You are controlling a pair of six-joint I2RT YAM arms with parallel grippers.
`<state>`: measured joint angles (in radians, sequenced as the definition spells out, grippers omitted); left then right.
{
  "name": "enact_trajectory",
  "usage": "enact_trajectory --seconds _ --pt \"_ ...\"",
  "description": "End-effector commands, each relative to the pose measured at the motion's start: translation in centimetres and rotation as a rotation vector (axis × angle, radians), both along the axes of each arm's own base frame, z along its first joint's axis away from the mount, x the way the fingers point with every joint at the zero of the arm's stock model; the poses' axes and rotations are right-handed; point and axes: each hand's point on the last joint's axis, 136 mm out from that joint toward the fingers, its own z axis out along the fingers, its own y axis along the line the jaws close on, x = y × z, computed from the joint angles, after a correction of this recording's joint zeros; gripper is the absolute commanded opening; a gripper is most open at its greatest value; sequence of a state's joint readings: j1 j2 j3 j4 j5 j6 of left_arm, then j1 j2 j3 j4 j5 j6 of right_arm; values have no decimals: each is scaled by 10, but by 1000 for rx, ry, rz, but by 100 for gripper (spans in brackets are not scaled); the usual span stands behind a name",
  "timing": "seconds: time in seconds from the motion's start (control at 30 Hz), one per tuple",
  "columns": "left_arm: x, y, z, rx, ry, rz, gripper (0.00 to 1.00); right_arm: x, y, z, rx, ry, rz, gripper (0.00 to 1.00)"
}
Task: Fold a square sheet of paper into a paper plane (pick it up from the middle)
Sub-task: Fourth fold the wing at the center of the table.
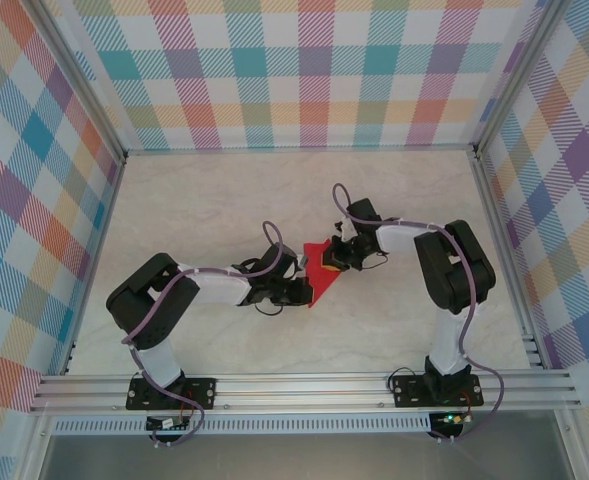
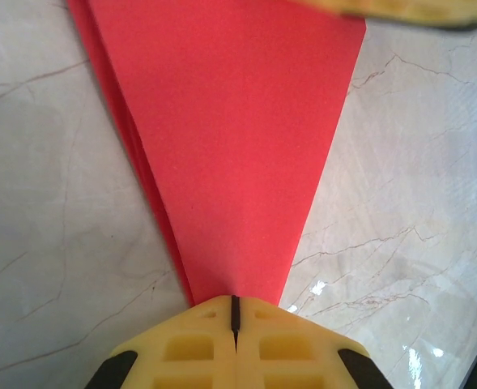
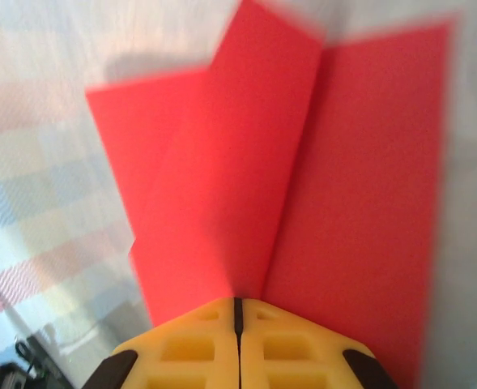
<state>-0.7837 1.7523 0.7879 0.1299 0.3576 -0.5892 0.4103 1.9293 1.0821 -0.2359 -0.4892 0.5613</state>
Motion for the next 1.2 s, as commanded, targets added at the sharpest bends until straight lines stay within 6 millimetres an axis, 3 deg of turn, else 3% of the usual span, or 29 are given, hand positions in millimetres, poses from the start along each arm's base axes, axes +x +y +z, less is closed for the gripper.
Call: enact_trajectory --seconds 0.0,0.17,0.27,0.43,0.57,0.77,0.93,1.17 --pt "-45 34 -34 151 172 -32 0 14 -6 11 -16 -88 -13 6" --pt "-36 24 -6 92 115 -30 0 10 -12 22 -27 -117 -28 7" --pt "-29 23 14 69 59 -15 1 2 -17 16 -45 -102 -39 7" --pt "-17 24 39 35 -15 26 13 -20 -15 -2 -70 -54 -40 7" --pt "-8 22 44 6 -40 73 19 -36 -19 -15 -125 -12 -71 7" --pt "2 23 48 -41 -65 157 23 -68 -27 -18 -217 63 -180 8" --pt "5 23 48 -62 -73 187 24 -86 -27 -5 -228 67 -247 8" --pt "3 25 38 -58 -51 193 18 -68 -19 49 -142 -140 -203 13"
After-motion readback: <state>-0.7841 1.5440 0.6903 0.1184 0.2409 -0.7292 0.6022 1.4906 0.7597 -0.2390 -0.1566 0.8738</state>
